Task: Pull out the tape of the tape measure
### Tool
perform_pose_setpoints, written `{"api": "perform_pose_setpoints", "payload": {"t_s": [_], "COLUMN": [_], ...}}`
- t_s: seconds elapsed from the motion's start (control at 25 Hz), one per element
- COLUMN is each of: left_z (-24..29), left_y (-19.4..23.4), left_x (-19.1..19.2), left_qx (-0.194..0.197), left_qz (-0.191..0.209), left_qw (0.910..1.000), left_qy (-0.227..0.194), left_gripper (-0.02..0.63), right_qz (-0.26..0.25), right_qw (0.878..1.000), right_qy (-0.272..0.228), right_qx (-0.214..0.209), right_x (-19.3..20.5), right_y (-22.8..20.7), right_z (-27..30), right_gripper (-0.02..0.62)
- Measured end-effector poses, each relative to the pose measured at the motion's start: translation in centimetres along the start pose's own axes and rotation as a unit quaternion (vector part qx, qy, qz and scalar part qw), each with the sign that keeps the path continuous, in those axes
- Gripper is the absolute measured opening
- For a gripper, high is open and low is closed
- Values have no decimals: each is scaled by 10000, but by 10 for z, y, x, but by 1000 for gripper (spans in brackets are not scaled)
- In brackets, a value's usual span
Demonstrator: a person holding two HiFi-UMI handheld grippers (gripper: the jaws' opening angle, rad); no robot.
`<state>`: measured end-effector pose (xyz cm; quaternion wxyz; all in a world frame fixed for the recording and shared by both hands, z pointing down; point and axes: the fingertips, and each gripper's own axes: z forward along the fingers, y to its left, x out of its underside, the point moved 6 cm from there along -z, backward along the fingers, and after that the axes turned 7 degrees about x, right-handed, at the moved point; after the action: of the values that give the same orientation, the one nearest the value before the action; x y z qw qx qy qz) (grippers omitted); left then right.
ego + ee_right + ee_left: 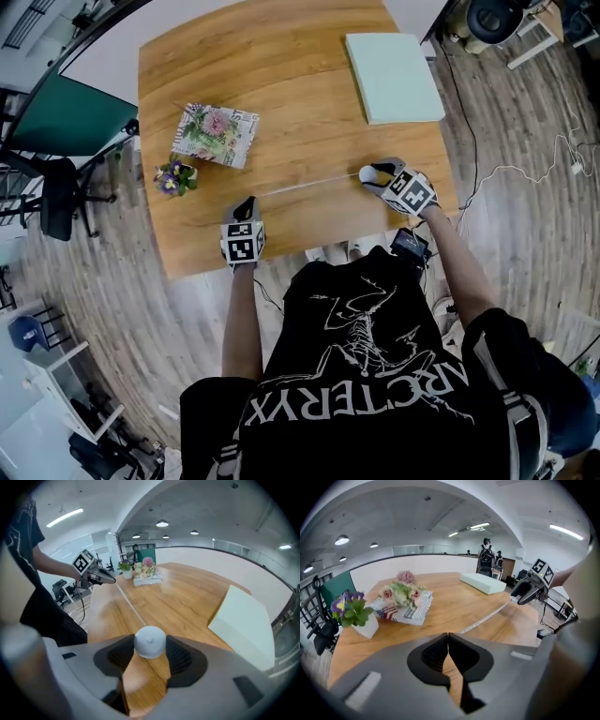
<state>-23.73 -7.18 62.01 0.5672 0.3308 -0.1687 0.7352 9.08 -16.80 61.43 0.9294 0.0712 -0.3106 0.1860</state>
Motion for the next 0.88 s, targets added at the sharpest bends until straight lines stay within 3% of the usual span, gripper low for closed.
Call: {"api": "perform_pose_setpoints", "payload": {"t_s": [0.24, 0.44, 0.6, 0.72, 0.88], "left_z": [44, 61, 64, 59, 40], "left_y": [14, 17, 17, 19, 28], "left_x": [23, 36, 36, 37, 36], "left_qx": [-199, -589, -788, -859, -981], "left_qz": [-189, 287, 418, 279, 11], "left_qw": [9984, 9930, 9916, 9925, 9938], "left_qy": [500, 987, 937, 824, 523], "left_gripper": [15, 17, 29, 84, 91], "right_qz": [172, -69, 134, 289, 570], "right_qw": [9988, 9977, 9977, 9977, 9967], "right_qy": [412, 647, 651, 609, 572], "right_qx": [188, 167, 151, 95, 81], "right_x": [18, 18, 23, 26, 31], "right_y": [-1, 5, 6, 6, 0], "right_z": [46, 66, 67, 68, 61], "right_gripper": [215, 216, 216, 225, 334]}}
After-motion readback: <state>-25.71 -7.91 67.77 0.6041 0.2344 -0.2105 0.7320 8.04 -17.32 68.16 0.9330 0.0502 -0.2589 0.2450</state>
